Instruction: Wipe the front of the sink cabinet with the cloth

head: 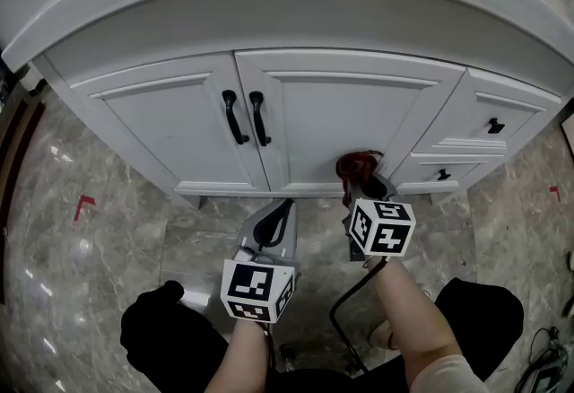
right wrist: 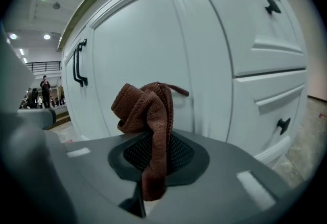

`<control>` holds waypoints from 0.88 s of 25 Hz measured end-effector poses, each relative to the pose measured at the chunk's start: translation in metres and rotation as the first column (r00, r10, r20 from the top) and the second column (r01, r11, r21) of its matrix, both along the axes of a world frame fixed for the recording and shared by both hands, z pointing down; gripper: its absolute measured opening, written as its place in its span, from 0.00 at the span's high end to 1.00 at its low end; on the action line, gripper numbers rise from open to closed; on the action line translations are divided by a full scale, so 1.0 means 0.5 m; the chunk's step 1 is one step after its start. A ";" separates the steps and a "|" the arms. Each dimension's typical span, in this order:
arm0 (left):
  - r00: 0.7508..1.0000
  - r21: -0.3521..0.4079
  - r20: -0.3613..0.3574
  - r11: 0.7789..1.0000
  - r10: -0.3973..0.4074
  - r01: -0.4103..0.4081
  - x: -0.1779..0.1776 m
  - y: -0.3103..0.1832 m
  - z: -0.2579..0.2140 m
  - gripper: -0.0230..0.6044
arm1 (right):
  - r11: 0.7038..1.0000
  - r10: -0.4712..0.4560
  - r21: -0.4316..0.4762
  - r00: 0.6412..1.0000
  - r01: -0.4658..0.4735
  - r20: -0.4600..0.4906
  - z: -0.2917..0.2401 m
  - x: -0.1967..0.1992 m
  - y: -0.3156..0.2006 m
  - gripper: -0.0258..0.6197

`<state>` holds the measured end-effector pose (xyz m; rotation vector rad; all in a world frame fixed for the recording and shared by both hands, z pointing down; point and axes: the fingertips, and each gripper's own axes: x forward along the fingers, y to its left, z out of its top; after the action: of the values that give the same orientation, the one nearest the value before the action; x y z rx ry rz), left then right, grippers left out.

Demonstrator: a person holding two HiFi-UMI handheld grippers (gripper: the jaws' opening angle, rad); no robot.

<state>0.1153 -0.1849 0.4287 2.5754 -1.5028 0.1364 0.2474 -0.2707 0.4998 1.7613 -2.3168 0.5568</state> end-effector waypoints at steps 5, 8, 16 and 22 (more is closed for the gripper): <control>1.000 -0.013 -0.005 1.000 0.015 -0.015 0.026 0.000 0.007 0.96 | 0.996 0.084 -0.009 0.996 -0.084 0.023 -0.012 0.086 0.005 0.84; 1.000 -0.011 -0.005 1.000 0.025 -0.025 0.038 0.000 0.007 0.96 | 0.995 0.096 -0.007 0.995 -0.096 0.013 -0.017 0.120 0.014 0.84; 1.000 -0.017 0.002 1.000 0.004 -0.004 0.017 0.002 0.012 0.96 | 0.981 0.194 -0.020 0.981 -0.193 0.025 -0.011 0.168 0.032 0.84; 0.998 -0.027 0.011 0.998 -0.055 0.055 -0.043 0.008 0.019 0.96 | 0.998 0.026 -0.054 0.998 -0.023 0.048 0.040 -0.020 0.040 0.84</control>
<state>0.0940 -0.1806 0.4384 2.5140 -1.5625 0.1631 0.2372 -0.2506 0.5198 1.7734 -2.2926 0.6674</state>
